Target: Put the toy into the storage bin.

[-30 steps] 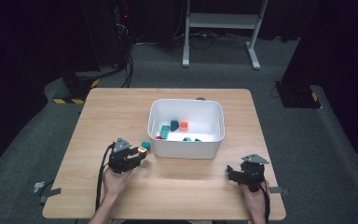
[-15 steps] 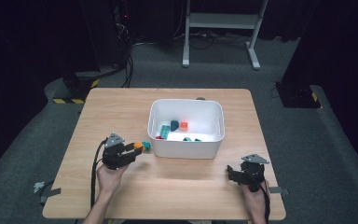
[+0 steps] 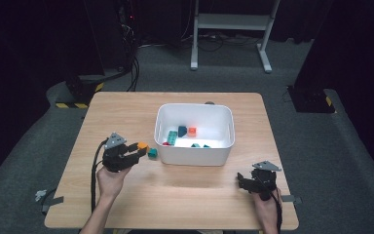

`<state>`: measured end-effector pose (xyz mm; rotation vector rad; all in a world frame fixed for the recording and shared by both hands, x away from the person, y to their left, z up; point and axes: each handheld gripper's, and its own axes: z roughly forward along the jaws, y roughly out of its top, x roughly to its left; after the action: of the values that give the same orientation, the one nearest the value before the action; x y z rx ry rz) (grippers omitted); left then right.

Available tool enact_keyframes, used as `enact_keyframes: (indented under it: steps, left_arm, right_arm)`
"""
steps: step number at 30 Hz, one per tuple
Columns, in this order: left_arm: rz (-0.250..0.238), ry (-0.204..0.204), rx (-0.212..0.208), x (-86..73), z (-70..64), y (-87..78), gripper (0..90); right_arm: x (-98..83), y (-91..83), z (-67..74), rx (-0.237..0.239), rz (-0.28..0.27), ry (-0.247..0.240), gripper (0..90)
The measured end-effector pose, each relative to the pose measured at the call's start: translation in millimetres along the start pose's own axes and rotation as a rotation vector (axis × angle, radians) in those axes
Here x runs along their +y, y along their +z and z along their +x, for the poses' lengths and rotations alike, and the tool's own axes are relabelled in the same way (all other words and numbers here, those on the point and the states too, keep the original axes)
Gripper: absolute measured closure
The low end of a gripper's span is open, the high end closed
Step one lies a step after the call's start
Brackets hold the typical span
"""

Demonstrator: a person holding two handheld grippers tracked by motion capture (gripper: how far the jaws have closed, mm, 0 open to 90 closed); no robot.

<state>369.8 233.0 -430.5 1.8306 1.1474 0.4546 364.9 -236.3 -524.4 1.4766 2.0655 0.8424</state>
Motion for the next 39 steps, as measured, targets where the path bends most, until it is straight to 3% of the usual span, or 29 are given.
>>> enact_keyframes:
  steps: [6,20,25,39]
  left_arm:
    - [0.008,0.006,-0.008,9.8,2.4,-5.7,58.7]
    - [-0.023,0.004,-0.019,34.0,-0.8,-20.1,58.7]
    - [-0.025,-0.008,-0.043,42.2,-3.4,-21.7,58.7]
    - [-0.035,0.009,-0.074,64.5,-6.3,-21.6,58.7]
  right_arm:
    - [0.0,0.0,0.0,0.000,0.000,0.000,13.6]
    - [0.0,0.0,0.0,0.000,0.000,0.000,13.6]
    - [0.0,0.0,0.0,0.000,0.000,0.000,13.6]
    - [0.0,0.0,0.0,0.000,0.000,-0.001,13.7]
